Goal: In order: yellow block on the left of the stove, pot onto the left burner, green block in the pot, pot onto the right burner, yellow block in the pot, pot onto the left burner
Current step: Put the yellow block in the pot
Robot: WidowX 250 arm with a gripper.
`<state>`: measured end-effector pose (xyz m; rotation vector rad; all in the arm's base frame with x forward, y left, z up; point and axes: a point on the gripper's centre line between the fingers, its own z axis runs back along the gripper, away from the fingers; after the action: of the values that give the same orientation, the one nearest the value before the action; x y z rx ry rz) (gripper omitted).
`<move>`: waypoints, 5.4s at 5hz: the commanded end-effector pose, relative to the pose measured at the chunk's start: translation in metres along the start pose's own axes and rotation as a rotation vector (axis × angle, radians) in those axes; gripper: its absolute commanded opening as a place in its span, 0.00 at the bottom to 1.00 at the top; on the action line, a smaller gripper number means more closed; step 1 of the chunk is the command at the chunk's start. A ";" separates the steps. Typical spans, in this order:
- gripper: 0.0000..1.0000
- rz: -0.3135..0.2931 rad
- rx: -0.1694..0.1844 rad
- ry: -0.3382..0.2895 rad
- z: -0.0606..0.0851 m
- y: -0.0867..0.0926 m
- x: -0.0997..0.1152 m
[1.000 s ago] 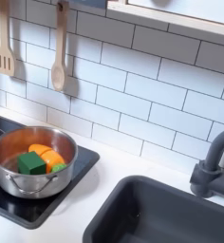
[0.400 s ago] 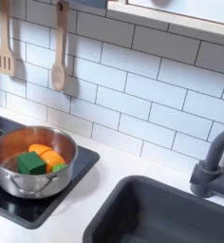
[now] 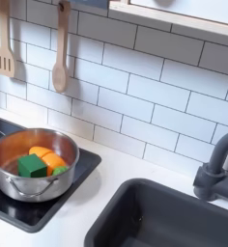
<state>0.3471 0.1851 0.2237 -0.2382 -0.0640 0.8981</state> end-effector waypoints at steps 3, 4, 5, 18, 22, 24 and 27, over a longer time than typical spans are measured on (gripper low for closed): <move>0.00 -0.048 0.003 0.025 -0.012 -0.019 -0.030; 0.00 -0.077 0.005 0.028 -0.014 -0.026 -0.040; 0.00 -0.093 0.009 0.039 -0.019 -0.029 -0.046; 0.26 -0.183 0.107 -0.008 -0.045 -0.033 -0.063; 1.00 -0.198 0.118 0.022 -0.055 -0.035 -0.067; 0.97 -0.212 0.093 -0.019 -0.036 -0.044 -0.064; 0.00 -0.209 0.093 -0.025 -0.033 -0.043 -0.060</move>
<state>0.3489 0.1049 0.2057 -0.1282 -0.0751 0.6858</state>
